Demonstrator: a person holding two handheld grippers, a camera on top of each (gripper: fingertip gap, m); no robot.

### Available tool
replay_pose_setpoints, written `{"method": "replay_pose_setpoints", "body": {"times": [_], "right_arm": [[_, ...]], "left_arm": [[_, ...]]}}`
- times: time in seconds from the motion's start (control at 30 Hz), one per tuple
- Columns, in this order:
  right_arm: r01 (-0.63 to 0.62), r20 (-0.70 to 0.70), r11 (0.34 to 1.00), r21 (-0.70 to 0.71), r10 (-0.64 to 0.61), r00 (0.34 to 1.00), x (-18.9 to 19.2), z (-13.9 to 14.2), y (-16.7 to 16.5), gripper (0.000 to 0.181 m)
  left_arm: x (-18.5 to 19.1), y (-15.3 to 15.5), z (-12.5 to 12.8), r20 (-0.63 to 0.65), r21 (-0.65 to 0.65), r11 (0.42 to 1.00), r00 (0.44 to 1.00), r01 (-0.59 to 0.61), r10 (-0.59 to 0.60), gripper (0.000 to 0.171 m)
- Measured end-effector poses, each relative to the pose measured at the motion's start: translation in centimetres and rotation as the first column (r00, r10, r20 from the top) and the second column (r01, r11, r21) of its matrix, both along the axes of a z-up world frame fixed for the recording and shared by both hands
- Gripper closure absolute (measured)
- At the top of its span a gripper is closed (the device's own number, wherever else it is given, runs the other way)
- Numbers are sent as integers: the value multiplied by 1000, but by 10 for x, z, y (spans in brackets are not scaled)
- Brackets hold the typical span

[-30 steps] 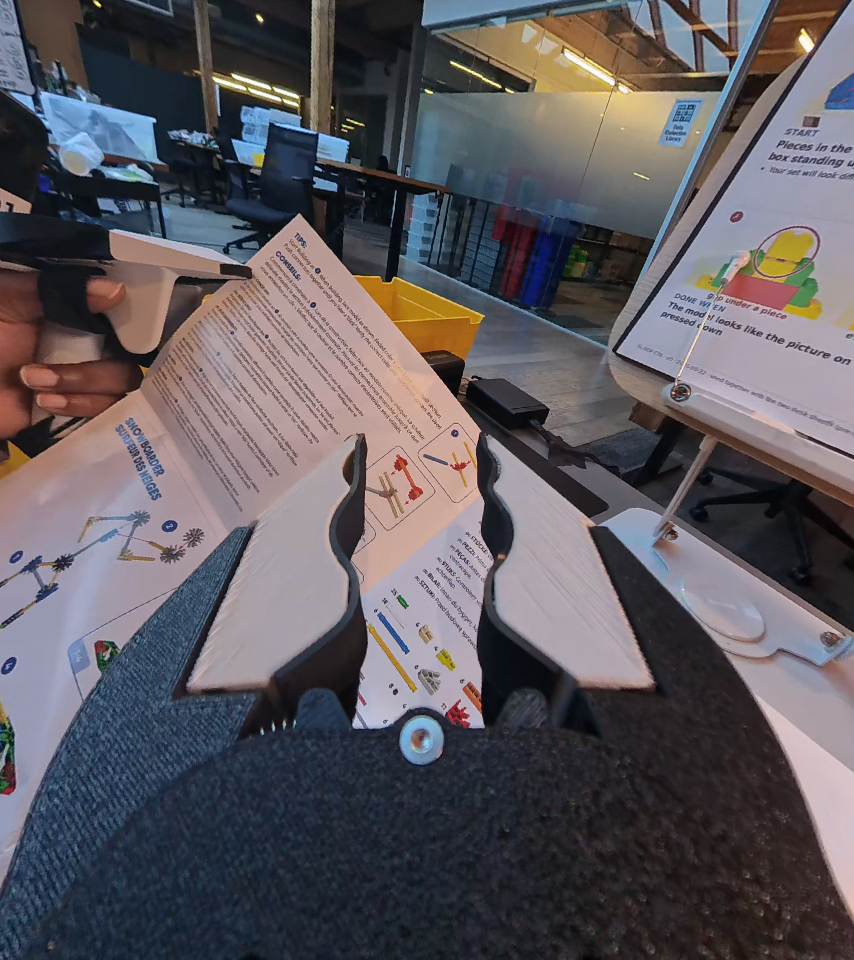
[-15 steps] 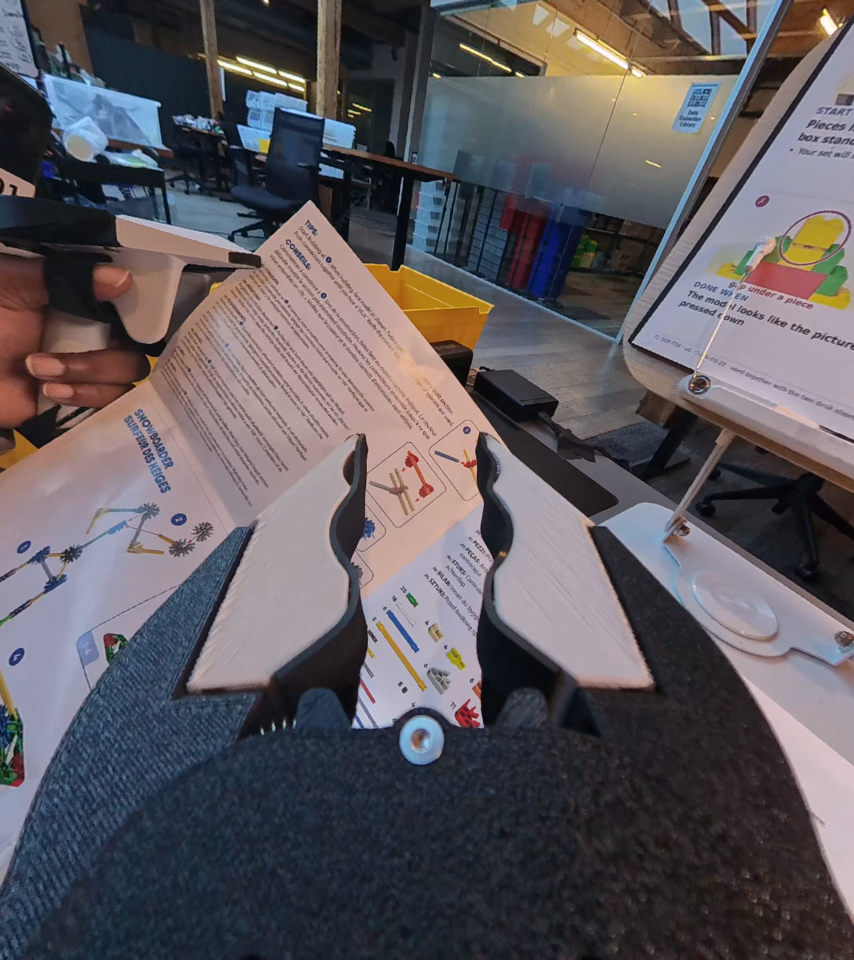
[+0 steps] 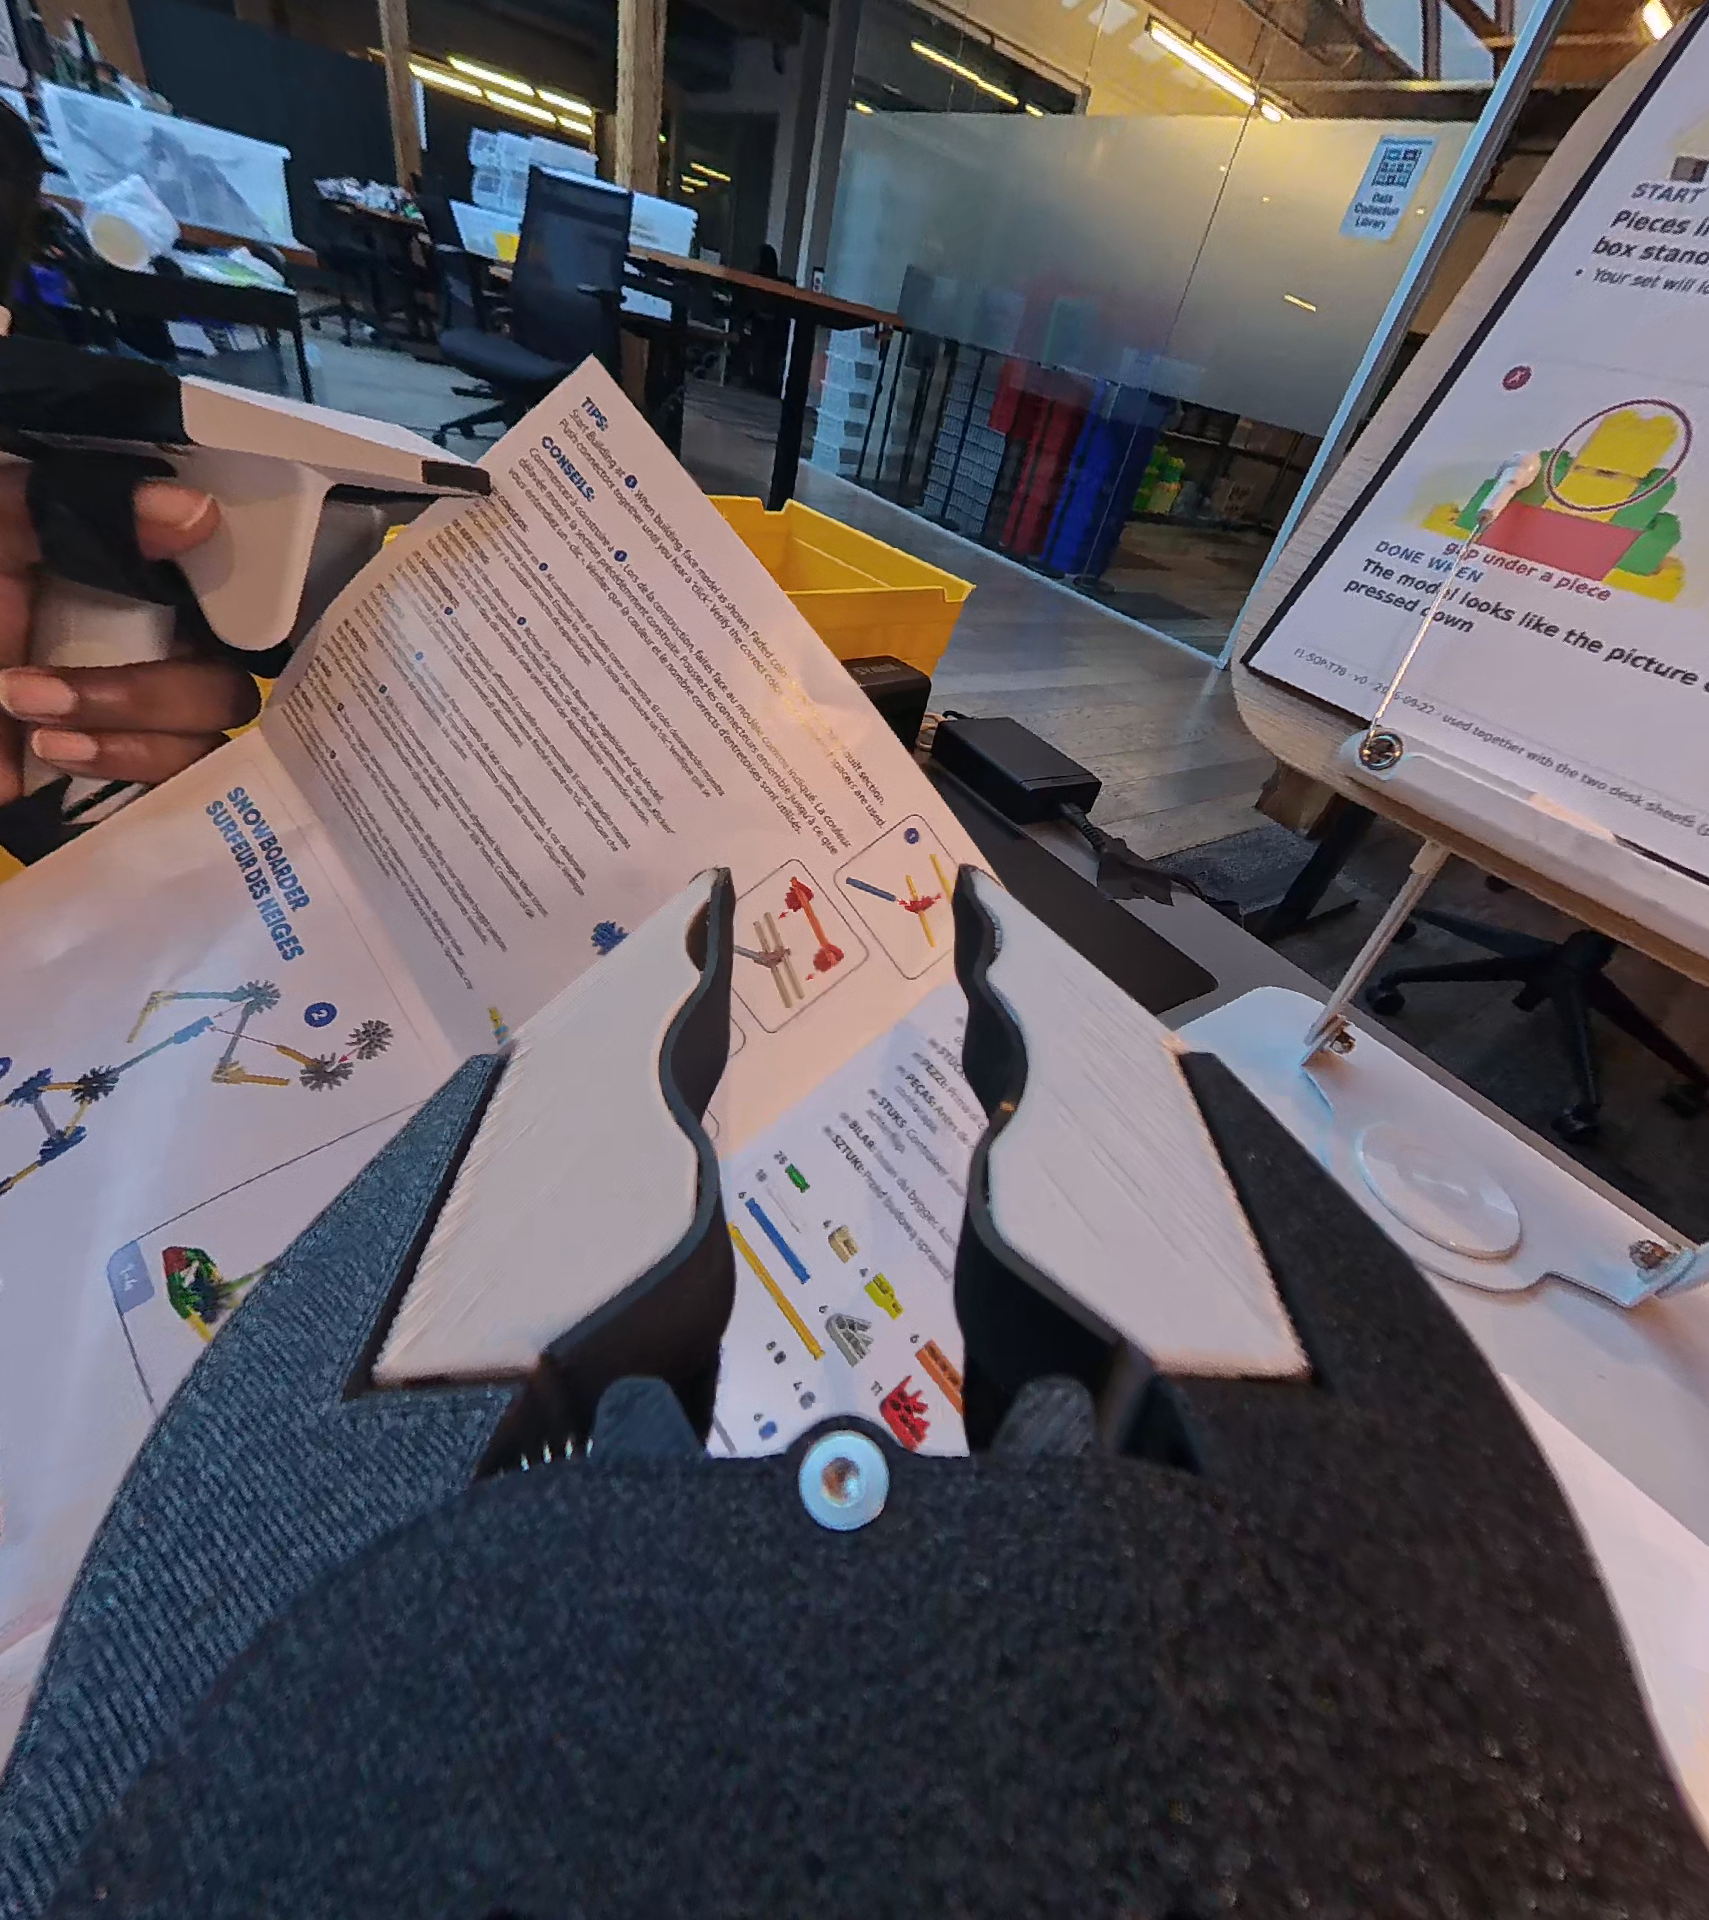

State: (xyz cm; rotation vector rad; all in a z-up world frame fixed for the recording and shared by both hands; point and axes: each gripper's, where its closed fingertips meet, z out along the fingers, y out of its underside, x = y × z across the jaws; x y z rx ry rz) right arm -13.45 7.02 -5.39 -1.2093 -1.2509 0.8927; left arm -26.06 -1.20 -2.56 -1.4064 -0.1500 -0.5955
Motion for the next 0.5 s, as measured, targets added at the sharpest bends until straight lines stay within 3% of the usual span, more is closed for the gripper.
{"method": "replay_pose_setpoints", "body": {"times": [0.07, 0.2, 0.33, 0.5], "right_arm": [[7, 27, 1000, 17, -7, 1000, 4, 0, 7, 139], [-41, 207, 998, -57, 52, 977, 12, -26, 18, 117], [-31, 294, 997, -70, 50, 954, 24, -40, 32, 115], [-38, 343, 997, -73, 61, 938, 44, -34, 37, 114]], "left_arm": [[0, 0, 0, -10, -3, 1000, 1000, -5, 5, 171], [0, -1, 1, -15, 0, 1000, 1000, -6, 6, 171], [-1, -2, 2, -22, 1, 1000, 1000, -11, 11, 171], [-2, -2, 2, -23, 3, 1000, 1000, -15, 15, 171]]}}
